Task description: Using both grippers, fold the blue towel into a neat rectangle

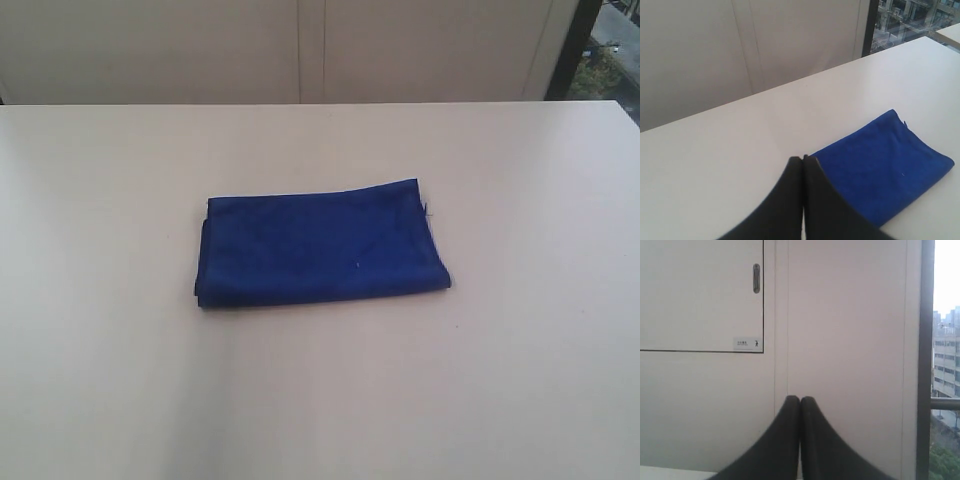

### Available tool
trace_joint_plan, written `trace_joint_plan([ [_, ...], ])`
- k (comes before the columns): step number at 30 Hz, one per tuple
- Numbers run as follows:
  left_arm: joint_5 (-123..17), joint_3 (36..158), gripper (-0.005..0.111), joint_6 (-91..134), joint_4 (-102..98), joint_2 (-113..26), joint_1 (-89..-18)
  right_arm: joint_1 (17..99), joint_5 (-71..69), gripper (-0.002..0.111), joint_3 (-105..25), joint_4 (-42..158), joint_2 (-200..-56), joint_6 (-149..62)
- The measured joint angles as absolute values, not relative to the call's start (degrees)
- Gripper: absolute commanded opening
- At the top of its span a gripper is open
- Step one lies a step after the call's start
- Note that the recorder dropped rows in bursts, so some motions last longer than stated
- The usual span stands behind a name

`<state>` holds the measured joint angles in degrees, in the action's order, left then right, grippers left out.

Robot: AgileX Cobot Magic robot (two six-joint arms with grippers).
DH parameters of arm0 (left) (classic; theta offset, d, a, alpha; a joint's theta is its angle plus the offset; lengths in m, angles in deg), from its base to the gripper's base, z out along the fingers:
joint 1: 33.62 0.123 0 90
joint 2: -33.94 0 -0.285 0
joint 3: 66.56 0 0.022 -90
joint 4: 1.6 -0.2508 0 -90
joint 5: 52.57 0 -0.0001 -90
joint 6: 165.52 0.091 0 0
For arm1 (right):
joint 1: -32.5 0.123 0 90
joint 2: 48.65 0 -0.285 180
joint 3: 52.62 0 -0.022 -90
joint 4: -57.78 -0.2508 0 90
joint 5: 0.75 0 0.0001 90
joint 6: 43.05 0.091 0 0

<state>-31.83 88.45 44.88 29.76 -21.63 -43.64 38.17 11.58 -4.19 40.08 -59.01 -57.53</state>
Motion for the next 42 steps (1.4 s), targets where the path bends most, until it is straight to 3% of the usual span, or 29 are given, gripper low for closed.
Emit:
trace_joint_plan([
  [25,-31.8,88.5,0.0,45.0,29.8,-21.6,-43.6,38.2,12.2,0.0,10.9,40.1,-56.7,-57.5],
  [42,-31.8,88.5,0.0,45.0,29.8,-21.6,-43.6,38.2,12.1,0.0,13.2,40.1,-56.7,-57.5],
])
